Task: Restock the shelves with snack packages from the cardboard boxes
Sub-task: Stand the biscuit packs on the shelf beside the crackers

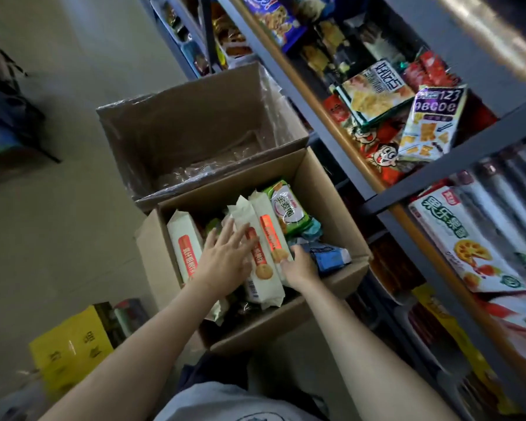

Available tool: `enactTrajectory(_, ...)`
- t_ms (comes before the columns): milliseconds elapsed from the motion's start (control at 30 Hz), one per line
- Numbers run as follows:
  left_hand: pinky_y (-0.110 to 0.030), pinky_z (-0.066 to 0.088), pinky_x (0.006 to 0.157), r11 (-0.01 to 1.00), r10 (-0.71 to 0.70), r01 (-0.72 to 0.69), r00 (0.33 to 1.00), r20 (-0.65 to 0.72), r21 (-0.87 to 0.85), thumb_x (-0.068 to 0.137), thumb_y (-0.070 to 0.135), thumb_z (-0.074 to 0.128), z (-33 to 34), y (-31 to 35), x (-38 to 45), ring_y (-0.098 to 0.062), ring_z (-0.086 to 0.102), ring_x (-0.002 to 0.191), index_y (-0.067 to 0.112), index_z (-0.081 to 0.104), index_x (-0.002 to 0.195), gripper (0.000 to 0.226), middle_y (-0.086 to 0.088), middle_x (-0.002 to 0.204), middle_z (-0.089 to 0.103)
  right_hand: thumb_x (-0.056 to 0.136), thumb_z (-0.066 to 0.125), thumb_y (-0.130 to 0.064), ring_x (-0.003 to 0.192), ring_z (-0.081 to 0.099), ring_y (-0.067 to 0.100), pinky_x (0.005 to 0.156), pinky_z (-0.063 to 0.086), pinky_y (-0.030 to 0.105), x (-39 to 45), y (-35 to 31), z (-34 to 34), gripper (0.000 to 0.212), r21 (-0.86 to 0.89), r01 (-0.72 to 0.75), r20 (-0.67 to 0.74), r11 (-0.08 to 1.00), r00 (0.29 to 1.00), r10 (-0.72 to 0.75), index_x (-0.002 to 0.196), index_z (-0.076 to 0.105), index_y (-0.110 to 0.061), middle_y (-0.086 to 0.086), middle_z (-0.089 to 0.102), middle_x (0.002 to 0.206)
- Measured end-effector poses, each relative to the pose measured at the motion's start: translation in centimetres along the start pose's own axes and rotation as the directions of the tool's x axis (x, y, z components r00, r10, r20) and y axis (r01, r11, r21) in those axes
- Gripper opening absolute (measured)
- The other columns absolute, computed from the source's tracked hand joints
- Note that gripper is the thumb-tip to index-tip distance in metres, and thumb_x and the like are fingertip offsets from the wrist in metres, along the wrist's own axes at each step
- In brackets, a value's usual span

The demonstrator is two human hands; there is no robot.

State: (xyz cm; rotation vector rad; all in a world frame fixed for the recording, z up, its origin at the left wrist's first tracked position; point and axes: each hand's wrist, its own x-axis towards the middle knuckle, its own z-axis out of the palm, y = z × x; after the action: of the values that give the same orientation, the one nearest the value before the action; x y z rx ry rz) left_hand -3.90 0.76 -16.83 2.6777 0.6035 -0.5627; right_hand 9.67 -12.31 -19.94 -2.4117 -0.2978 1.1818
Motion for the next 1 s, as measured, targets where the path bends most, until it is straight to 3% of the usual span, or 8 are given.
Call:
enactTrajectory(133, -0.054, 0.011, 0.124, 0.999, 0.05, -0.049, 0.996, 0.076, -0.017, 0.105, 0.045, 0.04, 0.9, -1.7, 0.0, -0.031, -0.01, 0.156, 0.037, 0.02, 0.159, 0.059, 0.002, 0.171, -0.004, 0.103, 0.052, -0.025, 0.105, 0.059, 0.025, 0.077, 0.04, 0.03, 1.0, -0.4, 1.0, 0.014, -0.041, -0.029, -0.092, 0.999, 0.995, 0.025, 0.111, 0.054, -0.014, 0.003, 0.061, 0.116)
enactTrajectory(367, -0.051, 0.013, 0.124, 0.99, 0.015, -0.007, 0.998, 0.055, -0.139, 0.104, 0.045, 0.044, 1.1, -2.3, -0.5, -0.03, -0.006, 0.157, 0.036, 0.028, 0.157, 0.057, 0.004, 0.17, 0.001, 0.101, 0.056, -0.022, 0.086, 0.054, 0.016, 0.067, 0.04, 0.029, 1.1, -1.1, -0.2, 0.009, -0.115, 0.062, -0.063, 0.991, 0.996, -0.07, 0.096, 0.053, -0.015, -0.004, 0.055, 0.091)
enactTrajectory(500, -0.043, 0.024, 0.122, 0.927, -0.128, 0.108, 0.991, -0.032, -0.359, 0.102, 0.042, 0.049, -0.1, -0.6, -1.2, -0.024, 0.024, 0.151, 0.025, 0.052, 0.145, 0.046, -0.001, 0.161, 0.035, 0.101, 0.054, -0.023, 0.09, 0.057, 0.014, 0.065, 0.042, 0.022, -1.9, -2.4, -3.1, 0.007, 0.023, 0.178, -0.115, 0.984, 0.978, -0.174, 0.102, 0.054, -0.016, -0.003, 0.059, 0.098)
enactTrajectory(567, -0.038, 0.042, 0.112, 0.726, -0.24, 0.177, 0.971, -0.005, -0.664, 0.101, 0.046, 0.052, -1.9, 1.5, -1.7, -0.018, 0.048, 0.133, 0.024, 0.055, 0.141, 0.046, 0.001, 0.145, 0.054, 0.102, 0.053, -0.024, 0.091, 0.059, 0.01, 0.066, 0.044, 0.019, -4.5, -3.1, -5.0, 0.007, 0.084, 0.246, -0.177, 0.966, 0.957, -0.229, 0.103, 0.055, -0.018, -0.007, 0.06, 0.097)
enactTrajectory(633, -0.035, 0.056, 0.094, 0.252, -0.226, 0.204, 0.963, 0.147, -0.946, 0.098, 0.05, 0.058, -4.5, 4.4, -2.1, -0.015, 0.064, 0.113, 0.024, 0.05, 0.139, 0.049, 0.0, 0.131, 0.063, 0.101, 0.055, -0.025, 0.087, 0.06, 0.005, 0.065, 0.045, 0.016, -7.9, -3.5, -6.6, 0.005, 0.068, 0.352, -0.238, 0.934, 0.914, -0.327, 0.101, 0.056, -0.019, -0.012, 0.06, 0.093)
enactTrajectory(700, -0.039, 0.06, 0.087, -0.022, -0.148, 0.156, 0.976, 0.157, -0.988, 0.094, 0.05, 0.065, -7.2, 7.6, -2.4, -0.018, 0.072, 0.103, 0.021, 0.048, 0.136, 0.053, -0.003, 0.123, 0.069, 0.099, 0.058, -0.025, 0.083, 0.06, 0.007, 0.065, 0.046, 0.02, -11.6, -3.4, -7.9, 0.007, -0.031, 0.49, -0.293, 0.871, 0.829, -0.476, 0.097, 0.056, -0.019, -0.009, 0.062, 0.09)
enactTrajectory(867, -0.047, 0.057, 0.095, -0.2, -0.017, -0.107, 0.994, -0.105, -0.974, 0.087, 0.022, 0.073, -11.4, 15.7, -4.4, -0.031, 0.071, 0.109, 0.009, 0.06, 0.13, 0.047, -0.014, 0.119, 0.073, 0.098, 0.052, -0.033, 0.088, 0.061, 0.01, 0.073, 0.052, 0.024, -20.6, -0.3, -12.4, 0.022, -0.301, 0.679, -0.411, 0.67, 0.541, -0.734, 0.099, 0.064, -0.015, -0.004, 0.065, 0.096)
enactTrajectory(1000, -0.047, 0.058, 0.094, -0.259, 0.123, -0.093, 0.984, -0.128, -0.961, 0.082, 0.028, 0.068, -13.9, 23.3, -7.3, -0.035, 0.07, 0.109, 0.012, 0.063, 0.125, 0.046, -0.016, 0.119, 0.073, 0.102, 0.05, -0.026, 0.081, 0.058, 0.007, 0.067, 0.046, 0.017, -26.6, 5.6, -19.3, 0.013, -0.22, 0.653, -0.722, 0.725, 0.391, -0.571, 0.105, 0.061, -0.019, -0.007, 0.059, 0.093)
